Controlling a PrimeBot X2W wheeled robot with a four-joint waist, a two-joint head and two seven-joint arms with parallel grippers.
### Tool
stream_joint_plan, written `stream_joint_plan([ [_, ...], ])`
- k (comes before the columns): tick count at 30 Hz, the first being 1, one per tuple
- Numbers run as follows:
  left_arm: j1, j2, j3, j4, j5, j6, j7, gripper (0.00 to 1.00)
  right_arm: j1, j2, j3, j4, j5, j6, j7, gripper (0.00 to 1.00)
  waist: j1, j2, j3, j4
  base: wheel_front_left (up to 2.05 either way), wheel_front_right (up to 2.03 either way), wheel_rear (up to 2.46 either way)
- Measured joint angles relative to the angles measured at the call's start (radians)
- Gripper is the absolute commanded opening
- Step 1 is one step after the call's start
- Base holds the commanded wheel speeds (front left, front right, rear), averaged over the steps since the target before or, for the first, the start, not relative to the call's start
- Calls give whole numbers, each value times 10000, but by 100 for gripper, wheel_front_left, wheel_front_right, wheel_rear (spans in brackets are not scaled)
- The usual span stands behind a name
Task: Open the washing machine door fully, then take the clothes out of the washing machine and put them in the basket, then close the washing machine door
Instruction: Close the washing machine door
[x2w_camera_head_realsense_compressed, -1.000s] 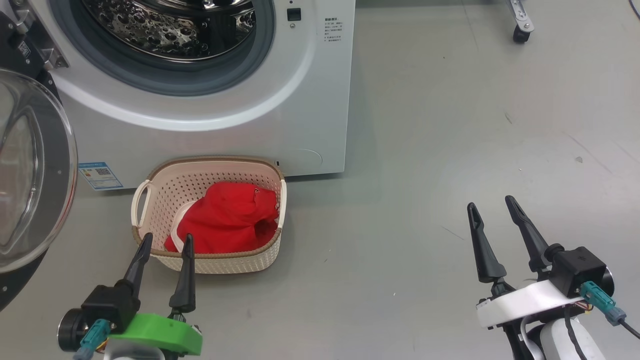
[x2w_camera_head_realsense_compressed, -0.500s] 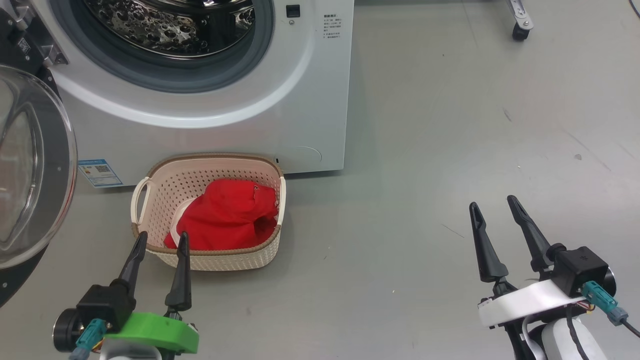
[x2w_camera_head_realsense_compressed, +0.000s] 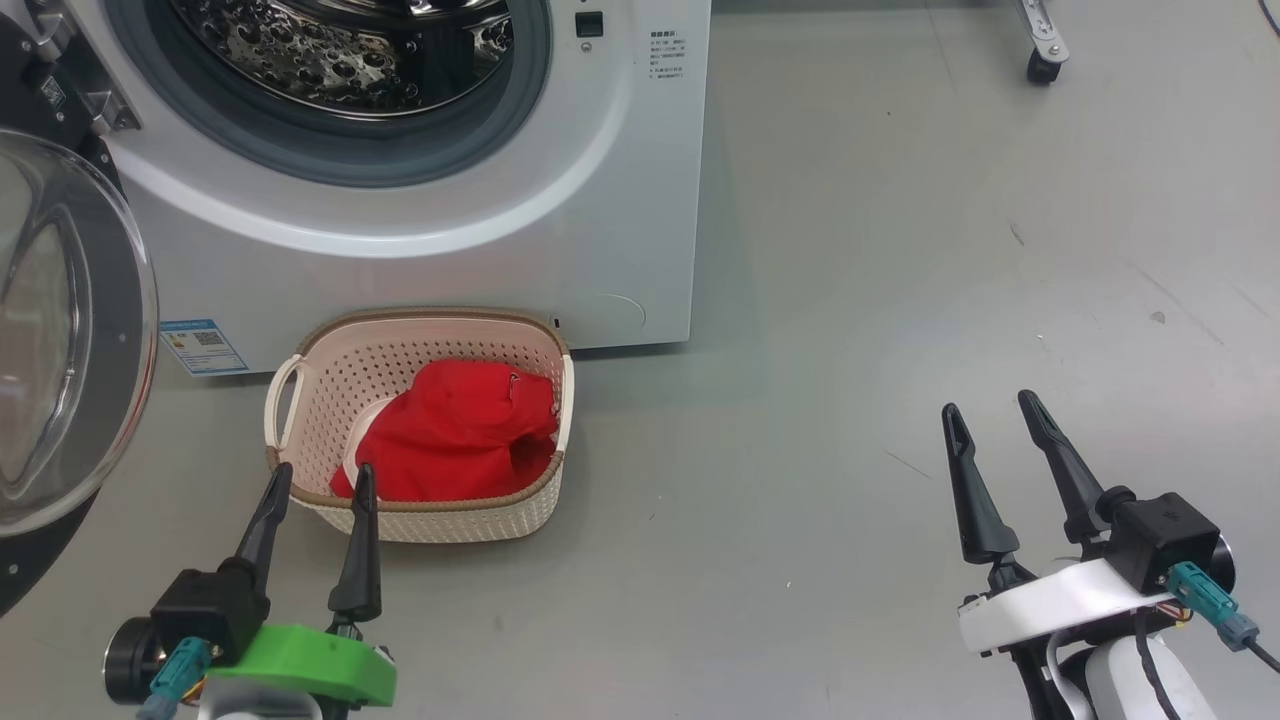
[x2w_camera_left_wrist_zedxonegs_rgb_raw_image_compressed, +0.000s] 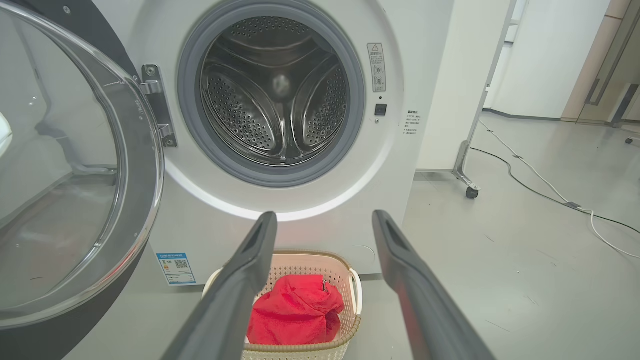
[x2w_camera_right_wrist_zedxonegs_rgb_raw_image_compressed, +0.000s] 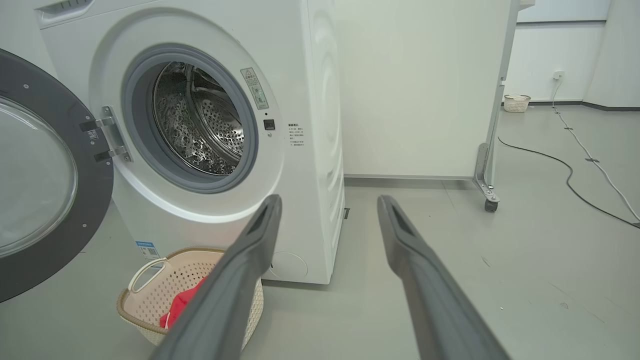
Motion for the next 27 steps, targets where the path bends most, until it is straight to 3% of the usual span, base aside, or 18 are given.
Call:
stream_joint_plan([
  [27,45,0,-10,-42,8,10,0,100,1,8,-12,6,0,0,0,100,0,0,-67,55,0,0,0],
])
